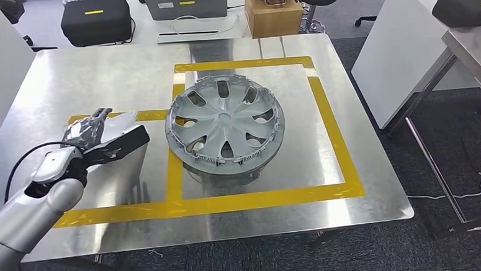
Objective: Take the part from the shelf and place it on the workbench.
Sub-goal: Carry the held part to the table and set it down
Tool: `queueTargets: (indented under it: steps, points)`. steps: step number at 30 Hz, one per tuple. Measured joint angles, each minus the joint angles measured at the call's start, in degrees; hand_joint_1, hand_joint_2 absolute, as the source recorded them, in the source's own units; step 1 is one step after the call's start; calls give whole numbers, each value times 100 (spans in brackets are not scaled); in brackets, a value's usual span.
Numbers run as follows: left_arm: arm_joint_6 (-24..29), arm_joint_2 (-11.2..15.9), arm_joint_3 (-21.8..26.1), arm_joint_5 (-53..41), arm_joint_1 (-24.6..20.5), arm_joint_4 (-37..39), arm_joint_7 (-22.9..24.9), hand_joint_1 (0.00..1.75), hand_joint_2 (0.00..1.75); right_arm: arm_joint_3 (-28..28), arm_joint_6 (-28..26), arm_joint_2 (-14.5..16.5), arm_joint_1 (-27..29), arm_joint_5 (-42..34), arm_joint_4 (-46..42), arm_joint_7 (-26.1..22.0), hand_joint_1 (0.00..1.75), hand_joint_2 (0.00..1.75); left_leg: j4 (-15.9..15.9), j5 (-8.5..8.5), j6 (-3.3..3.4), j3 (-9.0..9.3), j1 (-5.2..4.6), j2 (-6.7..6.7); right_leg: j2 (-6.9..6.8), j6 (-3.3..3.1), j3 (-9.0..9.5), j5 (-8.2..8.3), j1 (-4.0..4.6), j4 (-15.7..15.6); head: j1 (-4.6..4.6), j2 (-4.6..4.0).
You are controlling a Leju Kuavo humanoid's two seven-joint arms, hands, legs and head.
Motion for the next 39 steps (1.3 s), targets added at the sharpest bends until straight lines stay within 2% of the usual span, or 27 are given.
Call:
queueTargets:
  steps: [19,39]
  points:
    - [24,219,128,217,-17,-4,228,0,0,34,-4,-9,41,0,0,0,0,175,-2,-2,2,10,0,42,25,6,0,5,0,1,0,0]
    - [135,313,178,377,5,-10,309,0,0,57,8,-5,41,-4,0,-4,0,175,-3,-2,2,10,0,42,26,9,7,7,0,2,0,0]
